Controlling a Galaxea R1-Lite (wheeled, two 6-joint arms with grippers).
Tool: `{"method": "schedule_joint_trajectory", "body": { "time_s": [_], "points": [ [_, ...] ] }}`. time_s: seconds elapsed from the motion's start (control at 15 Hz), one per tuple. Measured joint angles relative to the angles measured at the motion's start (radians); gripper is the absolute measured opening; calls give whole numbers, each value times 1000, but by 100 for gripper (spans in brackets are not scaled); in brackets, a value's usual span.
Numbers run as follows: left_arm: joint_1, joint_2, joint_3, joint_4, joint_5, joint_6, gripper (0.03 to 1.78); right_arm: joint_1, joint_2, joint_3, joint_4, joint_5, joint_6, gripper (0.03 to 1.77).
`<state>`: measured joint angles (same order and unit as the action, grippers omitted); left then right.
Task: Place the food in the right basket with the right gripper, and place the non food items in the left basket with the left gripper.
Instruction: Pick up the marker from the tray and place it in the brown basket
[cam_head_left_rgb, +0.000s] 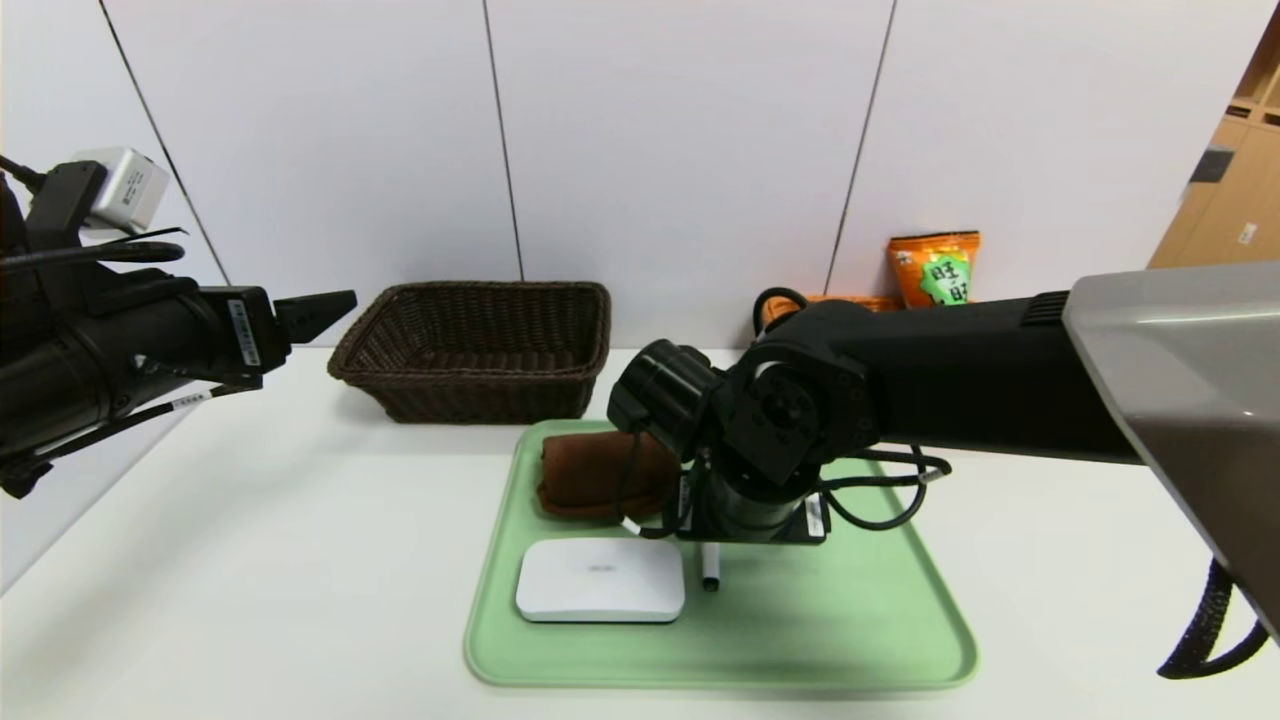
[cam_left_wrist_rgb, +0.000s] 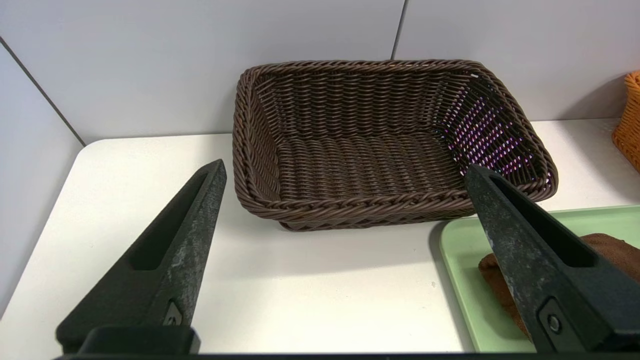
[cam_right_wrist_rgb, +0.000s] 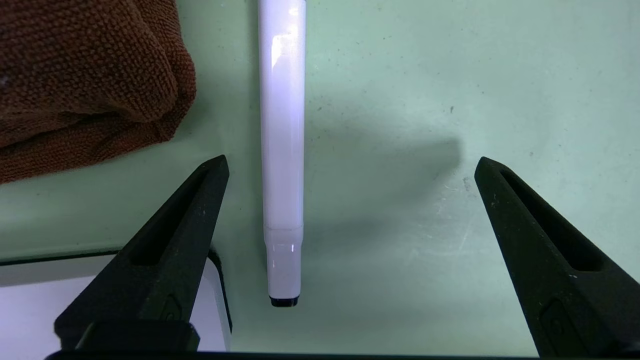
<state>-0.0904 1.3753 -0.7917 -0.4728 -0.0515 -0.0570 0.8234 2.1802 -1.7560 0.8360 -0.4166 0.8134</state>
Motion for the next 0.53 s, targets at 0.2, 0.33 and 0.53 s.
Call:
{"method": "schedule_joint_trajectory", "body": {
  "time_s": [0.2,0.33,0.53],
  "points": [
    [0,5,0,0,0,-3,169,-1,25,-24,-4,-16,0,170],
    [0,9,0,-1,0,-4,169,-2,37,-37,-5,-17,-1,170],
    [0,14,-3,-1,0,-4,169,0,50,-51,-5,-17,-1,170]
  ]
}}
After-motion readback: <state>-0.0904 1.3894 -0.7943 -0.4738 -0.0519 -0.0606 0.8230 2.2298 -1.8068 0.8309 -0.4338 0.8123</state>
